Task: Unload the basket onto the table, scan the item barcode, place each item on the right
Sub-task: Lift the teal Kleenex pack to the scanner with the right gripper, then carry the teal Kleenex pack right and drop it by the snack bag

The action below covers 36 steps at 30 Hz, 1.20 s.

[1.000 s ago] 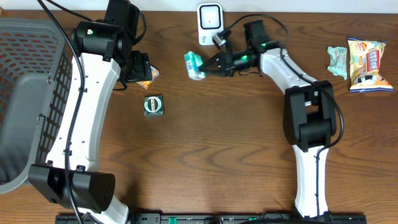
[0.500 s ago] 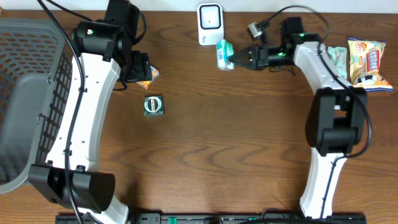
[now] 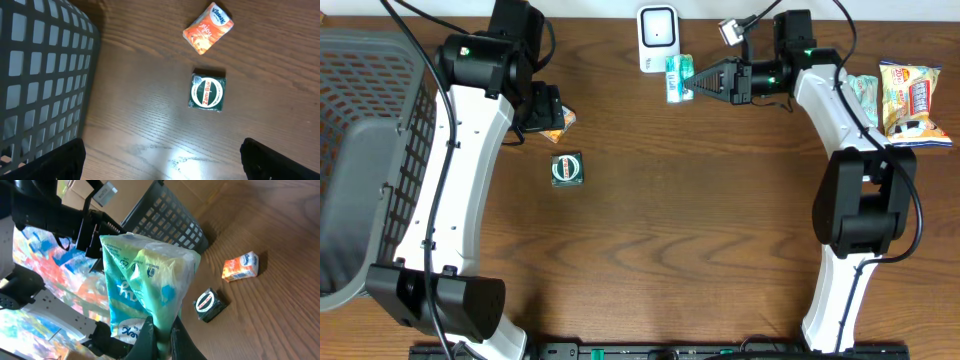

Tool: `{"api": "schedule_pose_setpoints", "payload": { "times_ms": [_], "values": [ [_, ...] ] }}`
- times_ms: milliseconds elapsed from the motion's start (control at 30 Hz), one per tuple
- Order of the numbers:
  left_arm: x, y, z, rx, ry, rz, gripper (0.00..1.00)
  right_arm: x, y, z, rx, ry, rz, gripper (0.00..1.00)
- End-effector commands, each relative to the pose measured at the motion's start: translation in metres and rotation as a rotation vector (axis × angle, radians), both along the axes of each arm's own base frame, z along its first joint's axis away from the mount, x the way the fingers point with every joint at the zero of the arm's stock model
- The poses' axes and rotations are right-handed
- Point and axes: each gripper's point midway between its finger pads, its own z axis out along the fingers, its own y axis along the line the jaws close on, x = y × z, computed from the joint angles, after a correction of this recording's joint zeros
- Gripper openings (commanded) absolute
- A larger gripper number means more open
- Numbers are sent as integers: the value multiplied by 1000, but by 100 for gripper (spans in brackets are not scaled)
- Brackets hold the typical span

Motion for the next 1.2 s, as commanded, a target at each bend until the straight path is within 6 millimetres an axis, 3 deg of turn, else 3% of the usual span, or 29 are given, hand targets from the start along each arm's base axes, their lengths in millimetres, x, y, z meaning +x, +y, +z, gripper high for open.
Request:
{"api": "schedule_pose_setpoints", "payload": {
  "times_ms": [0, 167, 300, 433, 533, 567, 633, 767, 933, 1167],
  "values": [
    [0, 3, -2, 21, 10, -4, 97, 0, 7, -5, -58, 19, -15, 1],
    [0, 3, -2, 20, 10, -4, 98, 29, 1, -83, -530, 230, -293, 1],
    [0, 3, -2, 20, 10, -4, 98, 51, -10, -105, -785, 180, -479, 1],
    [0, 3, -2, 20, 10, -4, 98, 86, -29, -97, -1071, -72, -696, 2],
    [0, 3, -2, 20, 10, -4, 98, 115, -35, -72, -1310, -423, -838, 1],
    [0, 3, -2, 21, 10, -4, 97, 126, -31, -55, -1395, -590, -886, 1],
    [0, 3, -2, 20, 10, -4, 98, 135, -17, -35, -1436, -764, -900, 1],
    [0, 3, -2, 20, 10, -4, 98, 151, 11, -14, -1410, -999, -870, 1],
    [0, 3, -2, 21, 10, -4, 98, 176, 17, -24, -1401, -1123, -902, 1],
    [0, 3, -2, 20, 10, -4, 97, 178, 18, -55, -1443, -1110, -845, 1]
  ]
}}
